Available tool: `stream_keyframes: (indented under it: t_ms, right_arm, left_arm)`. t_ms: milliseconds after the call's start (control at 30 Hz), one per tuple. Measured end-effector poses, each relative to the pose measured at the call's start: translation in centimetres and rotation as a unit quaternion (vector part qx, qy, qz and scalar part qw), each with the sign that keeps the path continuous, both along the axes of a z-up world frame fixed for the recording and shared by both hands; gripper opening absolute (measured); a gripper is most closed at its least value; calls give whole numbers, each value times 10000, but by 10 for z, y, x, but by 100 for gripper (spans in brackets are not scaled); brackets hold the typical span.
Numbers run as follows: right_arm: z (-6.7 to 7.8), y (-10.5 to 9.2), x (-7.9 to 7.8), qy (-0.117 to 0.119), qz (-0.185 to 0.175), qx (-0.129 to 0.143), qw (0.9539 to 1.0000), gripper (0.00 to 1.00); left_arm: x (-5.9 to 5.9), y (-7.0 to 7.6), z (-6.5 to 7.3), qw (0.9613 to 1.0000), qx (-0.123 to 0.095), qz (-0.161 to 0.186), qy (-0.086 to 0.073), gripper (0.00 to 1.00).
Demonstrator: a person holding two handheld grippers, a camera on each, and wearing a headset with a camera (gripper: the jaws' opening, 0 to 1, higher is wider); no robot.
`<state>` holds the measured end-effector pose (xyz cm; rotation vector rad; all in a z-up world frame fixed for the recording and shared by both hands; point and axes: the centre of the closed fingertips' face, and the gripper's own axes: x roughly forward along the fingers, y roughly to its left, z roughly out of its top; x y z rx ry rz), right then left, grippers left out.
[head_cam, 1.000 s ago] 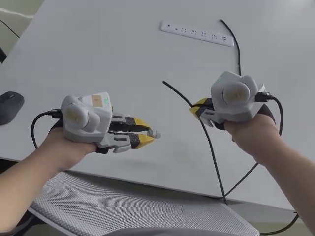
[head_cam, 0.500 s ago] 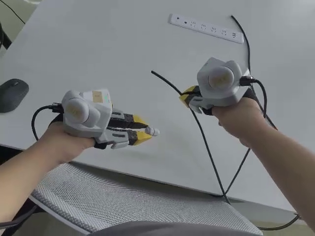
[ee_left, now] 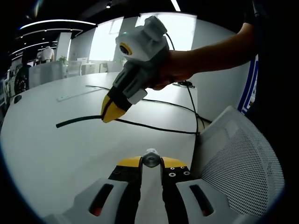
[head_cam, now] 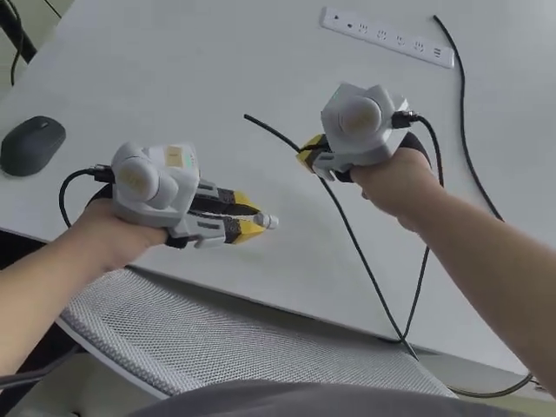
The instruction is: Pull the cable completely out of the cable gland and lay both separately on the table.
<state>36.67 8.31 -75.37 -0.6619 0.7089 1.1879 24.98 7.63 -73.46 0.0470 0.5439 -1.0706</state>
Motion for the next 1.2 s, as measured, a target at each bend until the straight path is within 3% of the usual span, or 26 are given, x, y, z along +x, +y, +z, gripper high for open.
stream_keyframes:
  t_ms: [500,733,1200]
  right_arm:
    - [-36,49,-27,288,745,-29,9968,0]
    - [-53,54,-36,368,955,-146,9946,0]
    - [-63,54,-35,389,865,-182,9953,0]
  left_arm:
    - [2,16,-30,9997,180,2,176,16]
    - [5,27,-45,9992,260,110,298,16]
    - [10,38,-62,9980,456,260,349,16]
